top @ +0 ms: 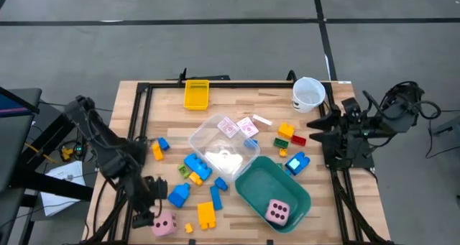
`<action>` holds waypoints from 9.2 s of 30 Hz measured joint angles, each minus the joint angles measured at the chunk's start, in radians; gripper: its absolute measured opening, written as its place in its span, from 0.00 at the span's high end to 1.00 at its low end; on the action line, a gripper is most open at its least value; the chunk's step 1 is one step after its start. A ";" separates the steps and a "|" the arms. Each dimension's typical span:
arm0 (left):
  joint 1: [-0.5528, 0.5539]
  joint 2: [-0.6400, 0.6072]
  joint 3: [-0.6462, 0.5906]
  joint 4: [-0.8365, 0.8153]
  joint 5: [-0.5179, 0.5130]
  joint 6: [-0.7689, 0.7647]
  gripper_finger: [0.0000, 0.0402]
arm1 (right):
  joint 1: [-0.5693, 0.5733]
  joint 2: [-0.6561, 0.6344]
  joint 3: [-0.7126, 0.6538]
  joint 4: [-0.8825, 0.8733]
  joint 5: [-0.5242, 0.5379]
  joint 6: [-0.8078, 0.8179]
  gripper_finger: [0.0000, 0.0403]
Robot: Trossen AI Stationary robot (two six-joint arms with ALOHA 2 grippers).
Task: Pick & Place Toys
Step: Put the pink die into the green bin, then put the blue game pieces into the transparent bin
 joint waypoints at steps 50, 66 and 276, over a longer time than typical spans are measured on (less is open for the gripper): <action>-0.012 0.083 -0.528 0.616 0.032 -0.060 0.71 | -0.013 0.001 0.000 0.001 0.006 -0.005 0.37; 0.019 0.070 -0.536 0.630 0.058 -0.058 0.71 | -0.031 0.001 0.000 0.002 0.006 -0.007 0.37; 0.313 0.449 -0.179 0.151 -0.136 -0.463 0.28 | -0.053 -0.048 0.000 0.005 0.028 -0.159 0.37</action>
